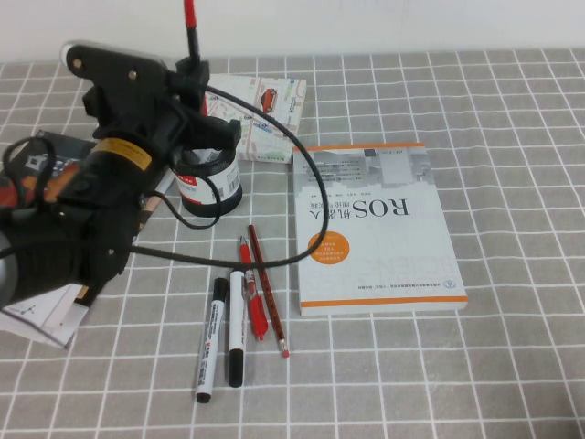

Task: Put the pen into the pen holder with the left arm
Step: Place the pen onto the pen holder

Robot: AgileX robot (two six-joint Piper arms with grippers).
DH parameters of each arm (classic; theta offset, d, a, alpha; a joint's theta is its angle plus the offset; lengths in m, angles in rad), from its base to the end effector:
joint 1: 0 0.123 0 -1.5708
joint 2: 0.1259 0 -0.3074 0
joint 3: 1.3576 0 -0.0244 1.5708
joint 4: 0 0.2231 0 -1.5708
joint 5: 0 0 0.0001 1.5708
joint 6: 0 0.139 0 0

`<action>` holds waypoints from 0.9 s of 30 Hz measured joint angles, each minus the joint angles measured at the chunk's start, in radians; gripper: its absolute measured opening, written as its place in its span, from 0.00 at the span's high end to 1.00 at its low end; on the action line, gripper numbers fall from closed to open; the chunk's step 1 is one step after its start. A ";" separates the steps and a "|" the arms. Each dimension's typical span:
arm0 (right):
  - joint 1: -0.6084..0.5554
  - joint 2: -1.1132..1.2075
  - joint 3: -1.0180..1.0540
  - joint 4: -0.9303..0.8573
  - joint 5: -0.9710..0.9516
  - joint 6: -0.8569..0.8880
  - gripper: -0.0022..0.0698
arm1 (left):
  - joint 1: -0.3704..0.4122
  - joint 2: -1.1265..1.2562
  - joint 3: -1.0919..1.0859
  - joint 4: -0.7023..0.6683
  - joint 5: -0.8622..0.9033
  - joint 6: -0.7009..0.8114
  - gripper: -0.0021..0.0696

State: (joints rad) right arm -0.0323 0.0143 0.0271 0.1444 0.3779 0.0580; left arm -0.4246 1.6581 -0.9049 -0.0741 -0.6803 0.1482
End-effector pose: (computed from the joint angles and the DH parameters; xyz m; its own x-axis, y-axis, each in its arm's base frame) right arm 0.0489 0.0058 0.1557 -0.3199 0.2013 -0.9258 0.0440 0.9793 0.1977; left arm 0.3620 -0.1566 0.3065 0.0452 0.0787 -0.9959 0.3665 0.9261 0.0898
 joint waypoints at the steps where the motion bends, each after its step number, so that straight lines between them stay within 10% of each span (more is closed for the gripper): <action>1: 0.000 0.000 0.000 0.000 0.000 0.000 0.99 | 0.008 0.011 0.000 -0.002 -0.006 -0.008 0.88; 27: 0.000 0.000 0.000 0.000 0.000 0.000 0.99 | 0.134 0.255 0.000 0.084 -0.231 -0.326 0.88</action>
State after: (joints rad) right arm -0.0323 0.0143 0.0271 0.1444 0.3779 0.0580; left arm -0.2911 1.9127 -0.9049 0.0101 -0.9111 -0.1775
